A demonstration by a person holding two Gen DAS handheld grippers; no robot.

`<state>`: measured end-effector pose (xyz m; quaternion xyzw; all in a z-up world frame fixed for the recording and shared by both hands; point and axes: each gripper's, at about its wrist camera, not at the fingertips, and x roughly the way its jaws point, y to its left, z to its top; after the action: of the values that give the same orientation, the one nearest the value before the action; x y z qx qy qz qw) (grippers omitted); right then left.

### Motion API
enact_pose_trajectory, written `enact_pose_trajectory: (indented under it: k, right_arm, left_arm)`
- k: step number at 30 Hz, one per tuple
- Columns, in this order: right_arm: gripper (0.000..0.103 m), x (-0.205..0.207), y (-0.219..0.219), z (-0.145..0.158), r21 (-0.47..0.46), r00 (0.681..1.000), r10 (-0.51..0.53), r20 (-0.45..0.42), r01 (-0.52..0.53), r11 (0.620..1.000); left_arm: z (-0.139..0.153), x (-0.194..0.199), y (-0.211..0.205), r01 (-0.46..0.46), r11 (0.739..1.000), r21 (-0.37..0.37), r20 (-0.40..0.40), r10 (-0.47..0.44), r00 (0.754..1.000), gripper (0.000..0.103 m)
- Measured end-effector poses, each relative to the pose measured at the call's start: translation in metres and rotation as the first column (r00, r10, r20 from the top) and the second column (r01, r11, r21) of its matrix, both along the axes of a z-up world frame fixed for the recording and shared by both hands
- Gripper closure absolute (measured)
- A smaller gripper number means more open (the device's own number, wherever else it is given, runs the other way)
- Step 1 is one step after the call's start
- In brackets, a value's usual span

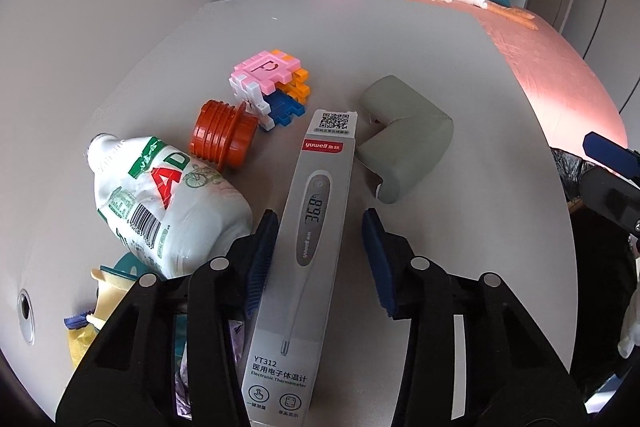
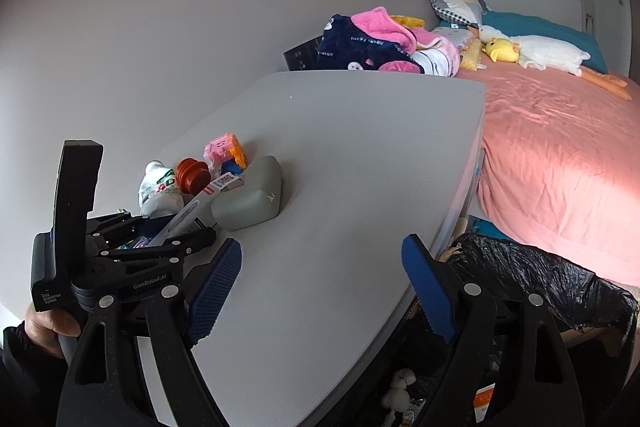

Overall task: Collect trash
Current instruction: 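Grasp the white thermometer box with the left gripper and lift it, then grasp the grey foam corner guard with the right gripper while the left holds the box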

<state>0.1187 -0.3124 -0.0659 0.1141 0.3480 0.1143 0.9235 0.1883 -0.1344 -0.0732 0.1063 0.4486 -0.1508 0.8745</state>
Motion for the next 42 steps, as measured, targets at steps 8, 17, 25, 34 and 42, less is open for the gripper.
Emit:
enact_pose_trajectory:
  k: [8, 17, 25, 34, 42]
  right_arm:
    - [0.02, 0.022, 0.021, -0.002, -0.003, 0.999, 0.041, -0.012, -0.041, 0.999]
    - [0.02, 0.055, 0.049, -0.009, -0.023, 0.993, 0.103, -0.06, -0.105, 0.994]
    - [0.02, 0.077, 0.074, -0.016, -0.065, 0.985, 0.141, -0.104, -0.148, 0.987]
    - [0.043, 0.087, 0.085, -0.02, -0.097, 0.974, 0.163, -0.155, -0.179, 0.979]
    - [0.043, 0.066, 0.073, -0.009, -0.086, 0.978, 0.153, -0.138, -0.166, 0.982]
  left_arm:
    - [0.017, -0.001, 0.01, -0.02, 1.0, -0.009, 0.06, 0.02, 0.998, 0.076]
    - [0.045, 0.0, 0.021, -0.024, 0.998, -0.064, 0.122, 0.032, 0.992, 0.076]
    - [0.049, 0.003, 0.03, -0.043, 0.998, -0.053, 0.133, 0.05, 0.99, 0.076]
    - [0.048, 0.0, 0.032, -0.047, 0.997, -0.057, 0.125, 0.054, 0.991, 0.076]
    - [0.056, -0.011, 0.027, -0.052, 0.996, -0.066, 0.13, 0.06, 0.99, 0.076]
